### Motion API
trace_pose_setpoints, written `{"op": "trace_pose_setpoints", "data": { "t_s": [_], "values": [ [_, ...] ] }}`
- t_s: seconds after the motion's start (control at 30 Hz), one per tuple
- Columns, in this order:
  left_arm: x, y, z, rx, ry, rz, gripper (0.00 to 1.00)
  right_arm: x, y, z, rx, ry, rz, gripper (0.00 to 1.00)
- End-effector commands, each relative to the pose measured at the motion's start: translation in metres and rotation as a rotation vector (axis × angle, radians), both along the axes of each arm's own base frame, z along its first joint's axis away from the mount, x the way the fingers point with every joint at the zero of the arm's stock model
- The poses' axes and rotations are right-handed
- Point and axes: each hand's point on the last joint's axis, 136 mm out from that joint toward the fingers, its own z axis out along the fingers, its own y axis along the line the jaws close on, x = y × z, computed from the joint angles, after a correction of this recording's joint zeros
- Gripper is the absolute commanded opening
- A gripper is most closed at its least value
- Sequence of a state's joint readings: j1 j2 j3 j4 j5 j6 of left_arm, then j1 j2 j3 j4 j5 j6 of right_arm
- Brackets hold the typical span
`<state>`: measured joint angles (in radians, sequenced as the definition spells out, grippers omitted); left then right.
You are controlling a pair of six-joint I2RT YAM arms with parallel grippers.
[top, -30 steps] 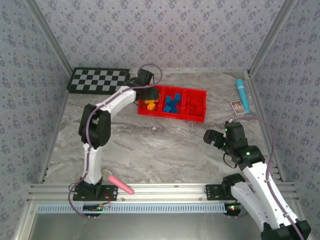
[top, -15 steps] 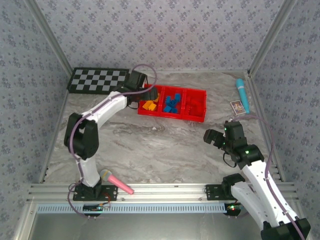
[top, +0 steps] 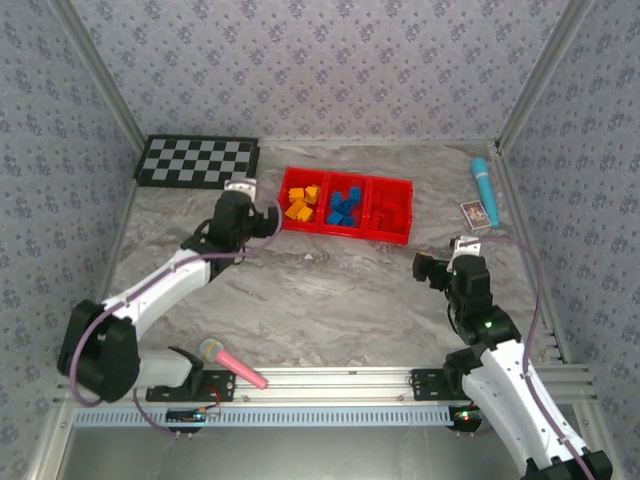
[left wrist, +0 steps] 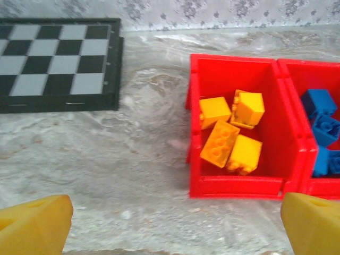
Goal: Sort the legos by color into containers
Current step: Reset both arms
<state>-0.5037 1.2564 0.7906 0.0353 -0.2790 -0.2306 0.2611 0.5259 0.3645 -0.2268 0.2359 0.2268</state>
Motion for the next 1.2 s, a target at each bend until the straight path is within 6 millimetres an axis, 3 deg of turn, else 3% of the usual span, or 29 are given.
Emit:
{"op": "trace_pose_setpoints", "data": {
  "t_s": [0.0, 0.27, 0.4, 0.53, 0.6, 0.63, 0.73, 0.97, 1.13, 1.17],
  "values": [
    [-0.005, 0.019, 0.026, 0.073, -0.200, 0.015, 1.00, 0.021, -0.007, 0.029, -0.166, -0.224, 0.016, 1.00],
    [-0.026, 0.057, -0.004, 0.139, -0.209, 0.081, 1.00, 0.064, -0.033, -0.005, -0.154, -0.183, -0.017, 1.00],
    [-0.026, 0.070, -0.018, 0.157, -0.192, 0.115, 1.00, 0.088, -0.034, -0.035, -0.173, -0.142, 0.010, 1.00],
    [-0.025, 0.087, -0.022, 0.156, -0.198, 0.166, 1.00, 0.112, -0.023, -0.045, -0.195, -0.137, 0.082, 0.99],
    [-0.022, 0.095, -0.022, 0.158, -0.218, 0.173, 1.00, 0.122, -0.026, -0.071, -0.191, -0.115, 0.063, 1.00],
    [-0.020, 0.101, -0.021, 0.155, -0.226, 0.185, 1.00, 0.127, -0.035, -0.063, -0.194, -0.173, -0.001, 1.00],
    [-0.012, 0.120, -0.029, 0.132, -0.208, 0.208, 1.00, 0.128, -0.054, -0.070, -0.153, -0.092, -0.077, 1.00],
    [0.013, 0.172, -0.074, 0.067, -0.131, 0.328, 1.00, 0.130, -0.055, -0.069, -0.171, -0.071, -0.090, 1.00],
    [0.033, 0.167, -0.101, 0.067, -0.121, 0.262, 1.00, 0.130, -0.055, -0.068, -0.172, -0.075, -0.091, 1.00],
    [0.030, 0.162, -0.097, 0.060, -0.160, 0.234, 1.00, 0.130, -0.055, -0.068, -0.173, -0.074, -0.091, 1.00]
  ]
}}
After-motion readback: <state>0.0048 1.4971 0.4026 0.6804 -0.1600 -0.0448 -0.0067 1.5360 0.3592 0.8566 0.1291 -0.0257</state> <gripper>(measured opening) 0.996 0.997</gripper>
